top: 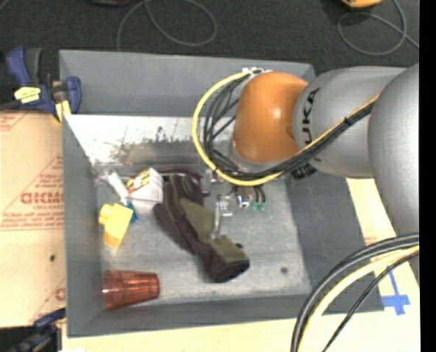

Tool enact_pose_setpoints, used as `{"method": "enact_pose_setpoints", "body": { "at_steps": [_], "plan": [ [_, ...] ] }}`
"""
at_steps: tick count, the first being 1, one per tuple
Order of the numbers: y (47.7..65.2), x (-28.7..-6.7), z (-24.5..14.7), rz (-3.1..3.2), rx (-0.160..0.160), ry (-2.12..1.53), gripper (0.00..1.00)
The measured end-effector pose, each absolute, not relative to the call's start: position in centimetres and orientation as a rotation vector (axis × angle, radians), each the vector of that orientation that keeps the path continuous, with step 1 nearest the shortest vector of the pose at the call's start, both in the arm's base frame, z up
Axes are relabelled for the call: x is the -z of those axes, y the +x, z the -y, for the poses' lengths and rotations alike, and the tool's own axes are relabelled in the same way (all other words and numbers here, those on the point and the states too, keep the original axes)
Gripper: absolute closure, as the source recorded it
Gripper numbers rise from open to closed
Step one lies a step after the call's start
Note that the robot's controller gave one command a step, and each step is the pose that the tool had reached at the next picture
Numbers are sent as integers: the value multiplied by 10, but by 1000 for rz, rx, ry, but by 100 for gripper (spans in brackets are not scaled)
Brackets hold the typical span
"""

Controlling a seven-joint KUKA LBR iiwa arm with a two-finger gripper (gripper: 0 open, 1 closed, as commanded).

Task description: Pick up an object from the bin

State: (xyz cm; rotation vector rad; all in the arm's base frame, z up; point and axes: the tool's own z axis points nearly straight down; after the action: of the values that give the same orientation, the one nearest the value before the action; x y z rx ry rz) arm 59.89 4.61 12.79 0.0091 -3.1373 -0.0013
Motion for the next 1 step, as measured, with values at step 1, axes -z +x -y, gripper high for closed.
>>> {"method": "enact_pose_setpoints", "body": {
  "at_steps": [1],
  "plan": [
    [599,-129,-46,3138,2,9,0]
  ]
}}
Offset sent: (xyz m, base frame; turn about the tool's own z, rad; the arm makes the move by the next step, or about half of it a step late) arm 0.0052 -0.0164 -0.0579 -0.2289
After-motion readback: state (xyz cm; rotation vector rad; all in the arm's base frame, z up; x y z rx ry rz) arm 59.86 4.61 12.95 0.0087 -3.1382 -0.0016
